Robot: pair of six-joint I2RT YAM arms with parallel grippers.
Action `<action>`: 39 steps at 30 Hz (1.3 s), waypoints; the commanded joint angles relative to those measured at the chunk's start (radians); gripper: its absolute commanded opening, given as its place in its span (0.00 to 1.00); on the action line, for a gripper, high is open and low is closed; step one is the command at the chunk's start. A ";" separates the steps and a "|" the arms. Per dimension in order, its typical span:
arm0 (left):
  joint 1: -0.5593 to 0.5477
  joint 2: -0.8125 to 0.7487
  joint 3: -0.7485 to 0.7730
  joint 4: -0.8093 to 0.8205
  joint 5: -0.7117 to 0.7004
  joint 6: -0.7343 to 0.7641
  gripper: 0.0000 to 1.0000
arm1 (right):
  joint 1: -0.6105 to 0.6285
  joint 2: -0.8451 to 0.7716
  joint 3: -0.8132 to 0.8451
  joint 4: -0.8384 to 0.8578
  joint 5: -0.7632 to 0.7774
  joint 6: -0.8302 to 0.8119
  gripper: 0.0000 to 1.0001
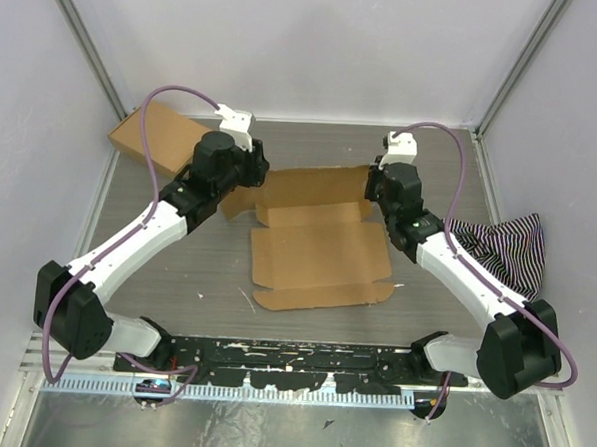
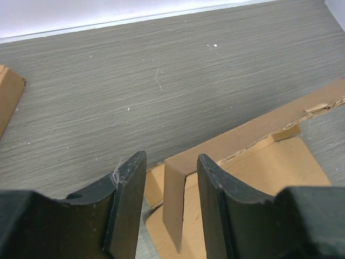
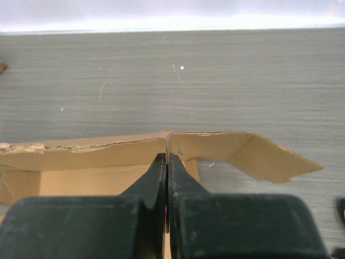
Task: Fold the paper box
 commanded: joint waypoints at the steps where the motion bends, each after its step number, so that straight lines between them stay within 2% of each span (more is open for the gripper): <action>1: -0.003 0.008 0.005 -0.007 0.009 -0.027 0.49 | 0.015 -0.015 -0.027 0.086 0.035 0.027 0.01; 10: -0.003 0.042 0.095 -0.224 -0.019 -0.064 0.46 | 0.018 -0.010 -0.021 0.044 0.043 0.046 0.01; 18: -0.003 0.093 0.128 -0.248 -0.081 -0.050 0.43 | 0.019 0.010 0.014 0.007 0.026 0.047 0.01; 26: -0.003 0.151 0.186 -0.258 -0.084 -0.033 0.40 | 0.018 0.011 0.024 -0.021 0.022 0.042 0.01; 29: -0.003 0.169 0.205 -0.272 -0.089 -0.032 0.34 | 0.018 0.014 0.031 -0.034 0.024 0.040 0.01; 34: -0.003 0.190 0.208 -0.290 -0.108 -0.032 0.01 | 0.018 0.031 0.083 -0.110 0.007 0.051 0.02; 39: -0.002 0.175 0.122 -0.217 -0.131 -0.037 0.00 | 0.018 0.056 0.174 -0.235 -0.020 0.056 0.20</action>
